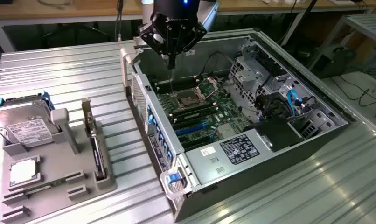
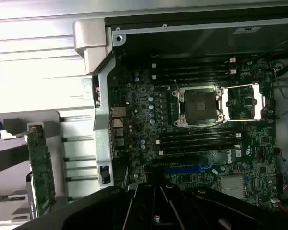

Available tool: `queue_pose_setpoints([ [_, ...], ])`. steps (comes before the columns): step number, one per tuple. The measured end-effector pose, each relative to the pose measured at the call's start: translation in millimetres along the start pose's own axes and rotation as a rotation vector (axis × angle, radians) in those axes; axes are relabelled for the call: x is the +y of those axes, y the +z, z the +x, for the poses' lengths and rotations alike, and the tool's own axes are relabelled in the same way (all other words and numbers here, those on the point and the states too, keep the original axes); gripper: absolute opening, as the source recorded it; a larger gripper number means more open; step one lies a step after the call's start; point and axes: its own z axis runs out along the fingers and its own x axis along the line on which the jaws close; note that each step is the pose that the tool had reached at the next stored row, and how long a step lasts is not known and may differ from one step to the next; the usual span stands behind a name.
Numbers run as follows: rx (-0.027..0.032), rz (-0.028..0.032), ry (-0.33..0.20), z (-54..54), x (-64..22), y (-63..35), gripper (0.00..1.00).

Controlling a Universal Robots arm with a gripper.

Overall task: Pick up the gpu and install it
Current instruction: 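Reach for the gpu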

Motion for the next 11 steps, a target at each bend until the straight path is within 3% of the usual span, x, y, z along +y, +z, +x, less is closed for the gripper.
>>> queue_pose_setpoints([
  [11, 0.0000, 0.0000, 0.000, 9.0, -0.8, -0.2, 0.11],
])
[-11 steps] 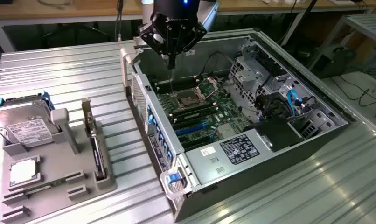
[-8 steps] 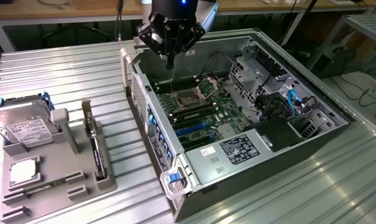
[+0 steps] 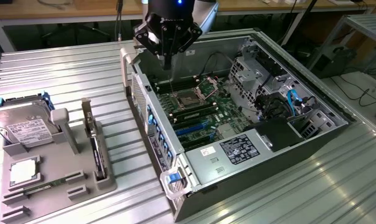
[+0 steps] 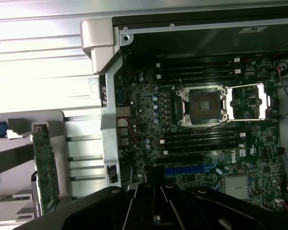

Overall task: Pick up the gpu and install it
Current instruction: 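Reach for the gpu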

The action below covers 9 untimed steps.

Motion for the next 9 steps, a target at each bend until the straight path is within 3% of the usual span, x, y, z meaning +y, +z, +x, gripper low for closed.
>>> queue_pose_setpoints([
  [9, 0.0001, 0.0001, 0.000, 8.9, -1.3, -0.3, 0.11],
])
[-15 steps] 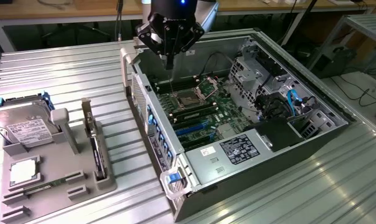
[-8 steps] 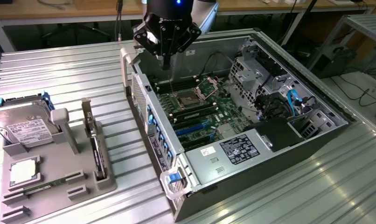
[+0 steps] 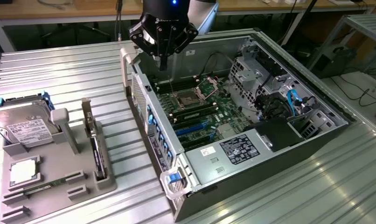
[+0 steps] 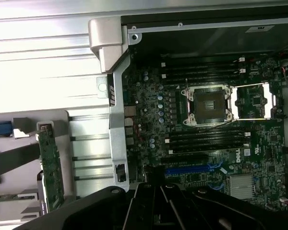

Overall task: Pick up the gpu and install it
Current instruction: 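Reach for the gpu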

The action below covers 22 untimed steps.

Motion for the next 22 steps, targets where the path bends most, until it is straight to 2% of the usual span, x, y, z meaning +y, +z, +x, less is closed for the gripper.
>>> queue_pose_setpoints([
  [22, -0.0001, -0.0001, 0.000, 14.2, -2.6, -0.4, 0.11],
])
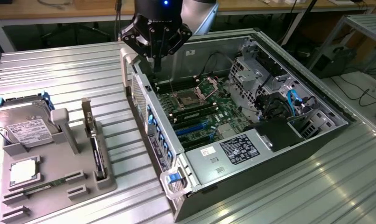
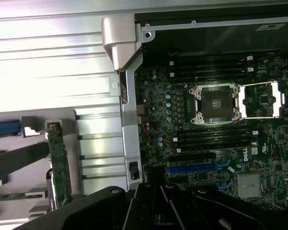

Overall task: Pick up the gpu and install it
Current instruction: 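Reach for the gpu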

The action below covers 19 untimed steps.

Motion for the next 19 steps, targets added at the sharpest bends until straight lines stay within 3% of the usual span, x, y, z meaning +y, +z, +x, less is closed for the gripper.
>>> queue_pose_setpoints([
  [19, 0.0000, 0.0000, 0.000, 14.5, -2.9, -0.5, 0.11],
])
